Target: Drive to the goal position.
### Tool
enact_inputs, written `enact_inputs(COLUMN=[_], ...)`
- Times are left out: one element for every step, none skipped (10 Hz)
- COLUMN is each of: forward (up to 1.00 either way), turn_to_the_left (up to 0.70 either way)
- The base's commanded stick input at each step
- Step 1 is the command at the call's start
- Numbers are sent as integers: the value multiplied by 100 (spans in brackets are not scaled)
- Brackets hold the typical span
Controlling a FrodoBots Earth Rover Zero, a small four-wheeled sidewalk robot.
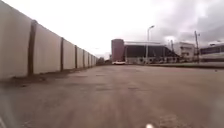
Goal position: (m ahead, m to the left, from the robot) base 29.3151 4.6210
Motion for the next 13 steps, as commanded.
enact_inputs(forward=[60, 60, 60, 60, 60, 60, 60, 60, 60, 60, 60, 60, 60], turn_to_the_left=[0, 0, 0, 0, 0, 0, 0, 0, 0, 0, 0, 0, 0])
